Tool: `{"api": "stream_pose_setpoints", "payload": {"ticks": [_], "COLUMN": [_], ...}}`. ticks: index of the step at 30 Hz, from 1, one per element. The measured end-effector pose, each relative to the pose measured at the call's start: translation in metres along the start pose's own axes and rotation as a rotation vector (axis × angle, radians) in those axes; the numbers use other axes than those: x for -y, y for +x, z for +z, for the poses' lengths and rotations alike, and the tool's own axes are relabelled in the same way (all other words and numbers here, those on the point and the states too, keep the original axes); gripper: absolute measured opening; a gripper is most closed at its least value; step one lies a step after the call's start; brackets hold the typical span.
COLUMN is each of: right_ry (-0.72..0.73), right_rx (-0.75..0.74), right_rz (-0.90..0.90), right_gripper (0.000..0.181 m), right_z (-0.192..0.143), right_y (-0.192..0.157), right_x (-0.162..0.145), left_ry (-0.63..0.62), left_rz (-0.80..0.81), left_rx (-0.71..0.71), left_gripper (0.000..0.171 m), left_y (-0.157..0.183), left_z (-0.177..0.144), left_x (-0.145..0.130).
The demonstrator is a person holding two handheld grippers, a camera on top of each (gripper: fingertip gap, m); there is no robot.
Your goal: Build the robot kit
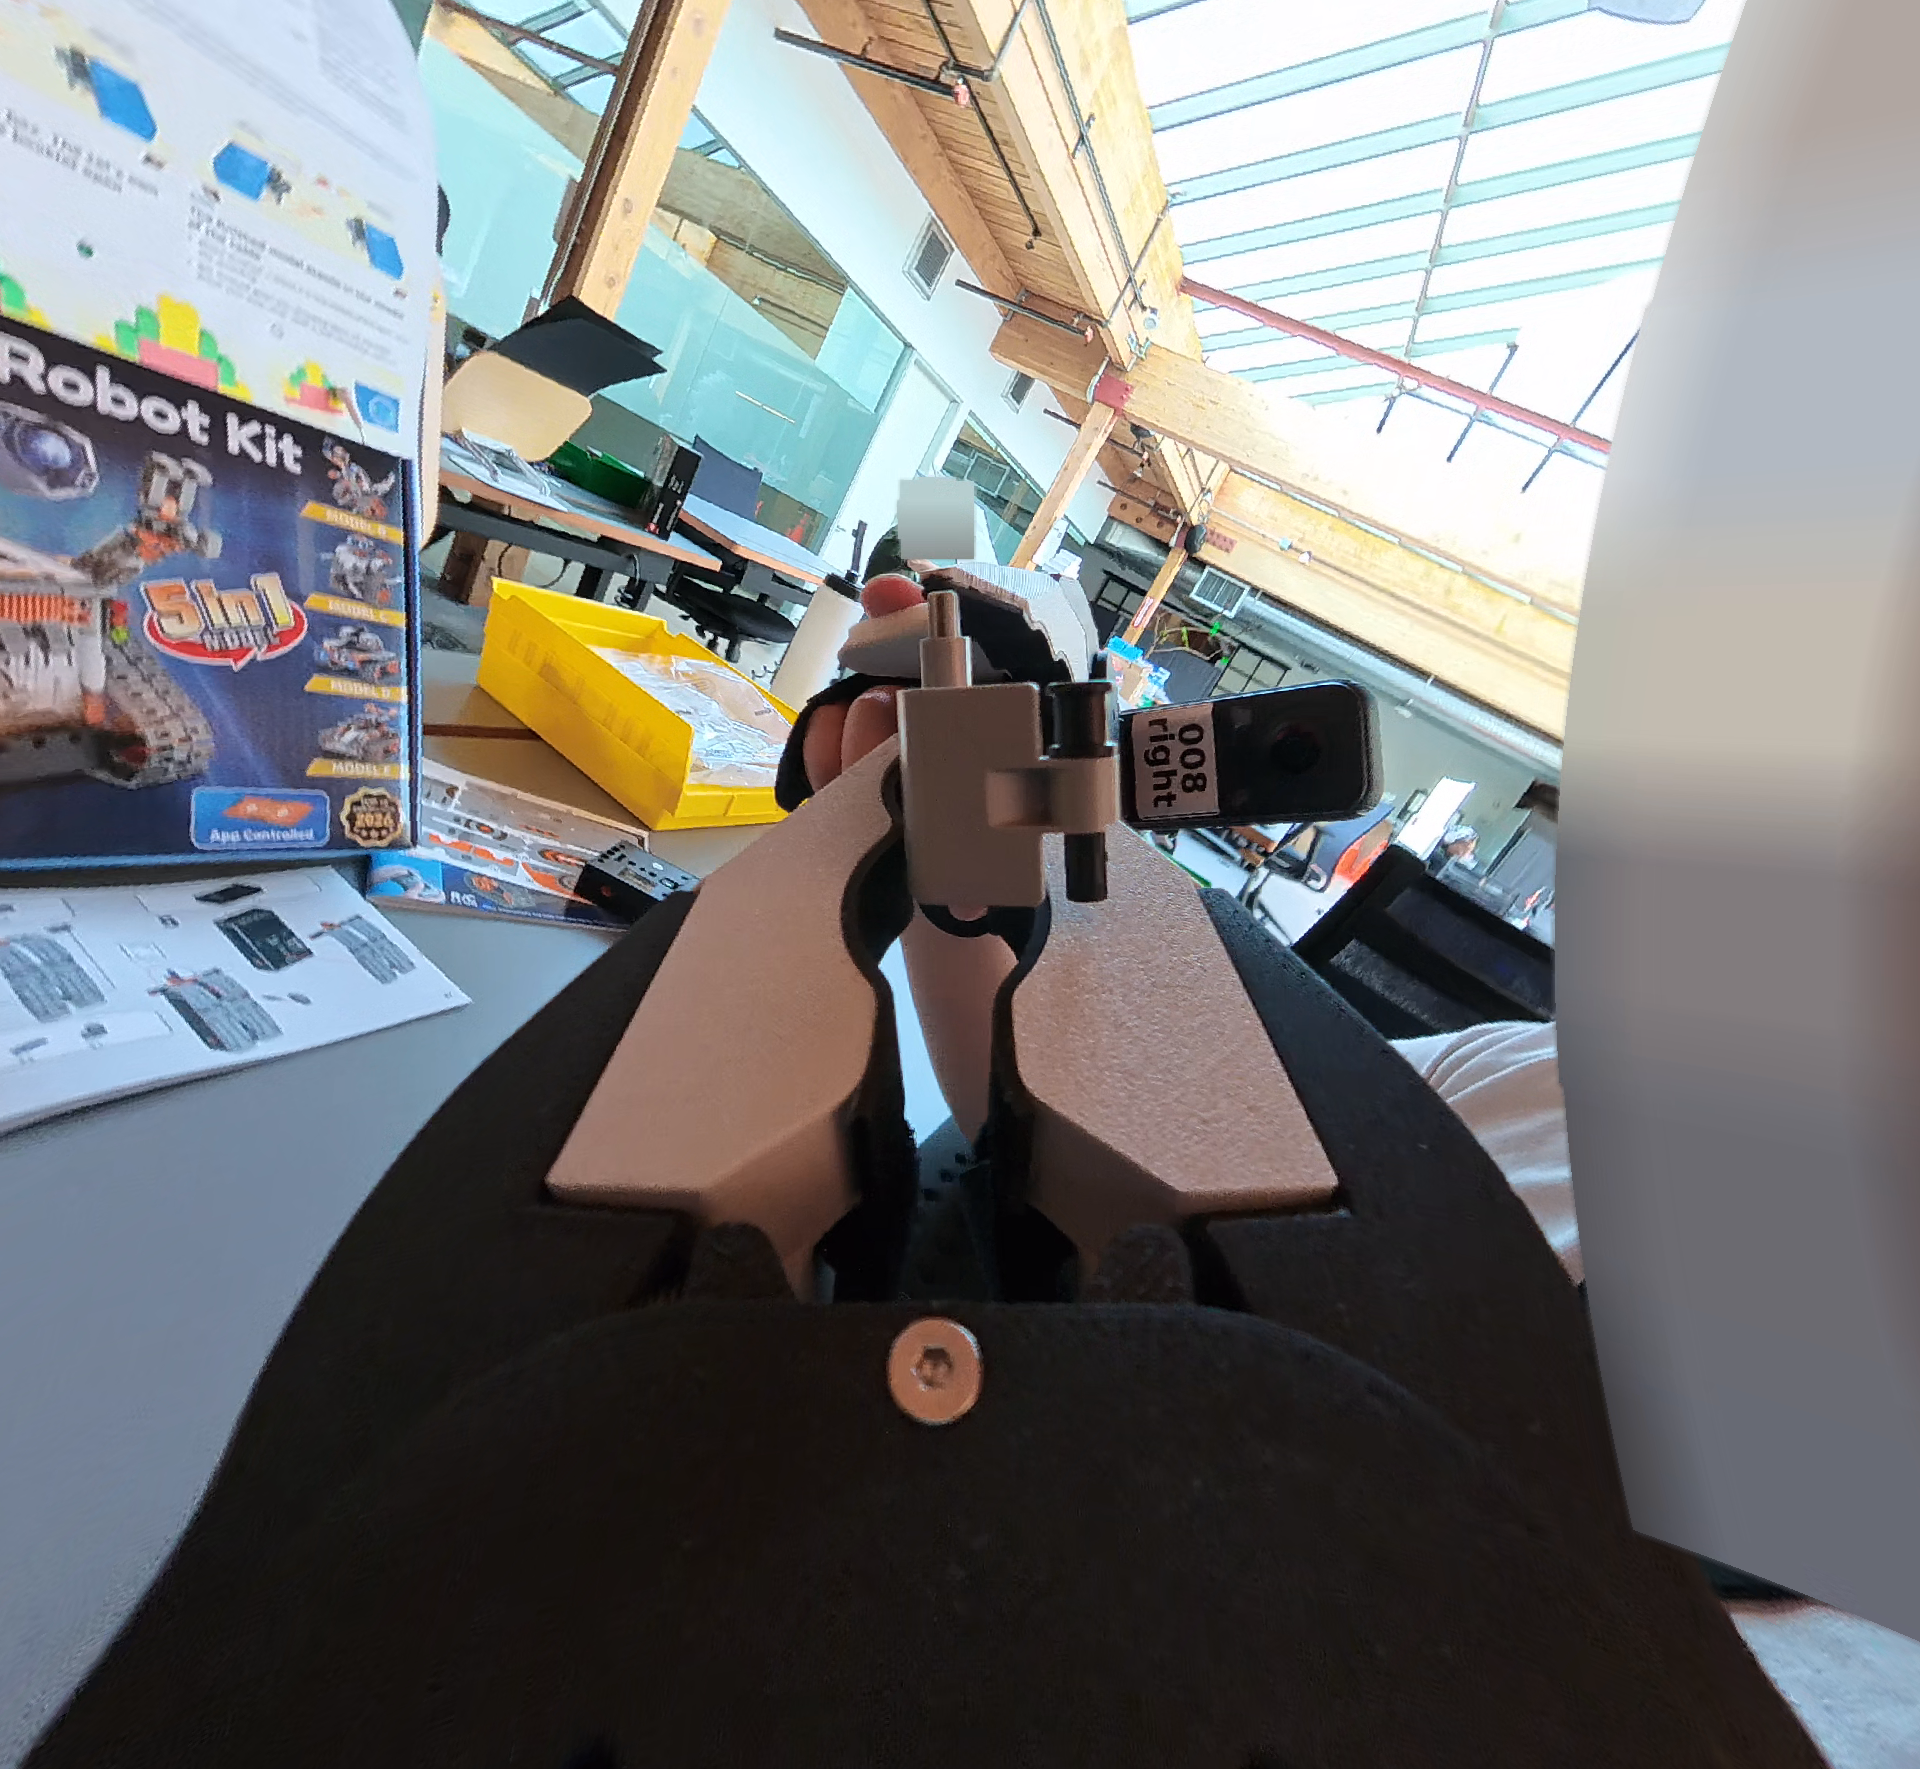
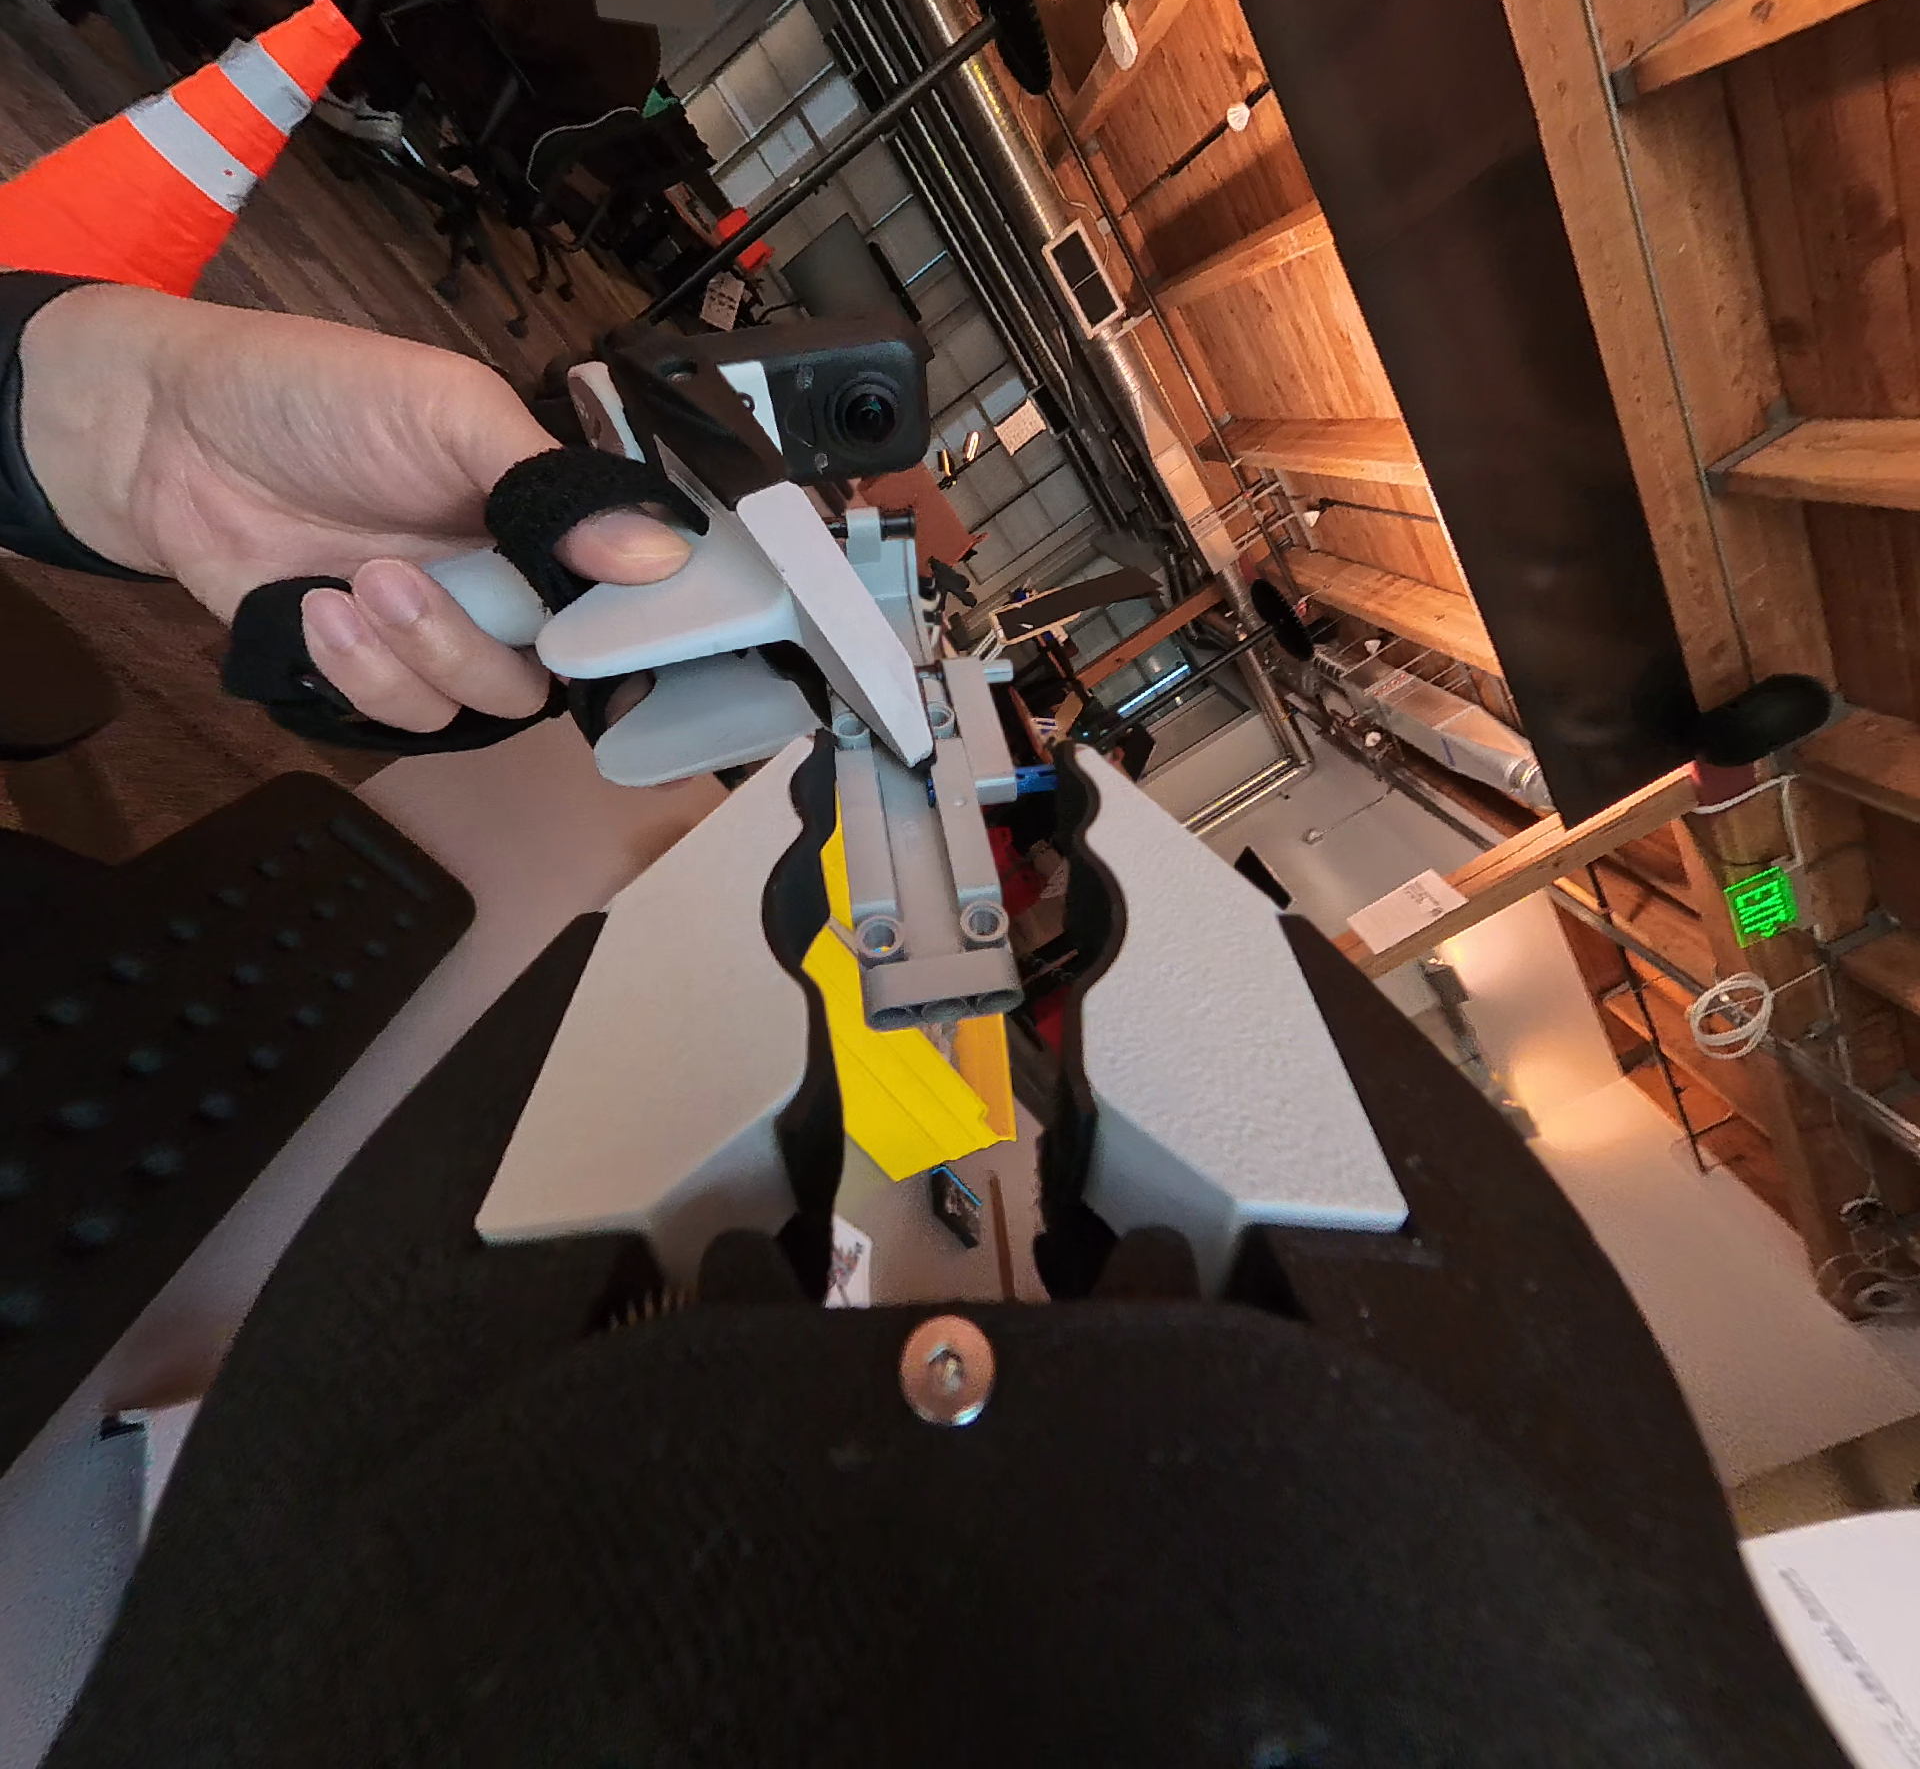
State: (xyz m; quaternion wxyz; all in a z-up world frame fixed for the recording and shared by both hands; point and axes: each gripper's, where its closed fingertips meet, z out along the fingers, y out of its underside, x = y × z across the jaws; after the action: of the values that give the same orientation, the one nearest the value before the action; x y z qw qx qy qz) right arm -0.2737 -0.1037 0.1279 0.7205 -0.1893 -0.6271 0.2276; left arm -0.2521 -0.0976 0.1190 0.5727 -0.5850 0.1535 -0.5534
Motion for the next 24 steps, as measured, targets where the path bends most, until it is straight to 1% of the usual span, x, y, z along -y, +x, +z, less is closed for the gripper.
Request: {"api": "stream_pose_setpoints", "payload": {"ticks": [4, 16, 21, 24], "right_ry": [-0.008, -0.049, -0.017, -0.05], "right_rx": [0.014, 0.046, 0.029, 0.071], "right_rz": [0.018, 0.025, 0.097, 0.052], "right_gripper": [0.041, 0.039, 0.041, 0.04], "right_z": [0.001, 0.0, 0.005, 0.002], "right_y": [-0.002, -0.005, -0.003, -0.008], "right_x": [-0.005, -0.012, -0.013, -0.019], "left_ry": [0.001, -0.01, 0.004, -0.015], "left_rz": [-0.042, -0.047, -0.034, -0.037], "left_rx": [-0.005, 0.011, 0.021, 0.027], "left_gripper": [0.005, 0.005, 0.005, 0.005], "left_y": [-0.005, -0.01, -0.012, -0.017], "left_z": [-0.001, -0.001, -0.004, -0.003], "left_x": [-0.002, -0.006, -0.002, -0.009]}}
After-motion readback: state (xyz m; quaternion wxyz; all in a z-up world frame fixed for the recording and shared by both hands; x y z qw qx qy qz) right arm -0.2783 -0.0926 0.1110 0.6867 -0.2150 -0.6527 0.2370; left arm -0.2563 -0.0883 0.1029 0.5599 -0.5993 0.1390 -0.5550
